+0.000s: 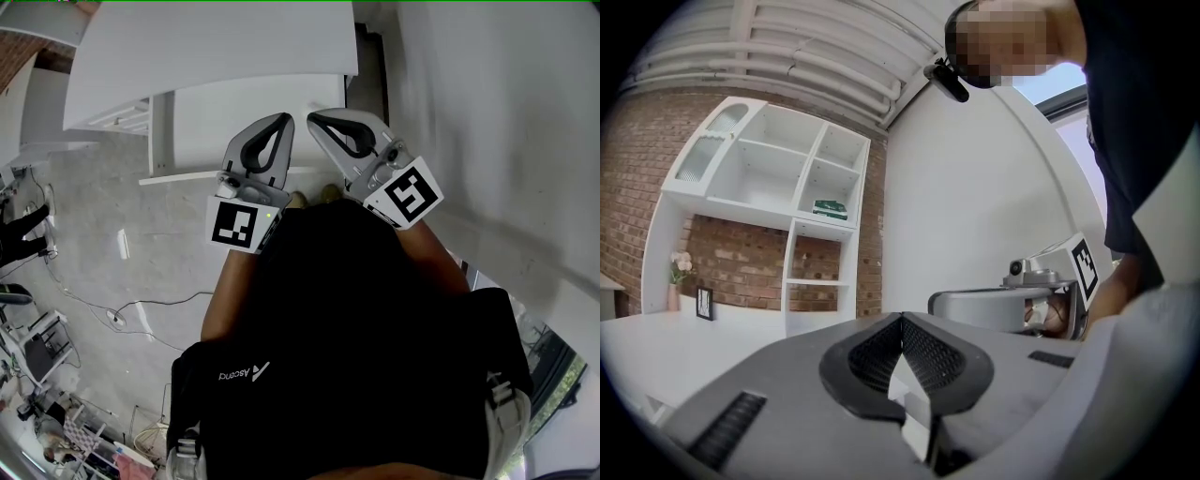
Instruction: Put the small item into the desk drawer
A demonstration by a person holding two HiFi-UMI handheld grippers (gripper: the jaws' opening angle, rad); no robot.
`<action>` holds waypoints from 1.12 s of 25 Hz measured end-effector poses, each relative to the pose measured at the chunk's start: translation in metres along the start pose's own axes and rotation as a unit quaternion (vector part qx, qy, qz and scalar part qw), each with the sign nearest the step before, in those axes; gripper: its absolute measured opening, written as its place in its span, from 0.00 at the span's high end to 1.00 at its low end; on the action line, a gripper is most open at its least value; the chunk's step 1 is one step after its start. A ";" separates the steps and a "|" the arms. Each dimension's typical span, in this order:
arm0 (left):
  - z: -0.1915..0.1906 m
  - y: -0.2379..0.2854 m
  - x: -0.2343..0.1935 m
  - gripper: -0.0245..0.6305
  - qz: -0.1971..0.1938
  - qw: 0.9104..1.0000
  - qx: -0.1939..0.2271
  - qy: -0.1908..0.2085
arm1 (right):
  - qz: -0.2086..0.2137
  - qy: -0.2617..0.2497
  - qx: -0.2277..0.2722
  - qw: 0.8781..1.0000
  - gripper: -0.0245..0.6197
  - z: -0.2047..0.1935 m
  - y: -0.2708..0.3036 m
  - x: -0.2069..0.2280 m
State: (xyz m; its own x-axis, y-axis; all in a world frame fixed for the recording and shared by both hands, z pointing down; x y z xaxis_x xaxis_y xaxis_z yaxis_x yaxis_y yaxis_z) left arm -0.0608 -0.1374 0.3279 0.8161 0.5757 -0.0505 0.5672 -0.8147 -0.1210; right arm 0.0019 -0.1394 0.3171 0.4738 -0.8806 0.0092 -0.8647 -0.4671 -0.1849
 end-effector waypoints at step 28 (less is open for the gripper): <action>0.006 0.003 0.000 0.96 0.005 1.000 0.008 -0.003 | 0.000 0.014 0.002 1.000 0.96 -0.003 -0.006 -0.004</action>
State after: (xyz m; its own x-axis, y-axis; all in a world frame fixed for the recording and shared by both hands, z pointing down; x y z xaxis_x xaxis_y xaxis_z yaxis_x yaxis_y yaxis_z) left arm -0.0596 -0.1398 0.3214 0.8209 0.5681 -0.0579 0.5572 -0.8191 -0.1366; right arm 0.0046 -0.1329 0.3208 0.4693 -0.8822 0.0372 -0.8636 -0.4674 -0.1889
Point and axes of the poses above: the fingertips, and each gripper's own axes: y forward along the fingers, x to its right, z out of its top, the point moved 3 cm from there along -y, backward along the fingers, and after that the axes turned 8 degrees about x, right-handed, at the moved point
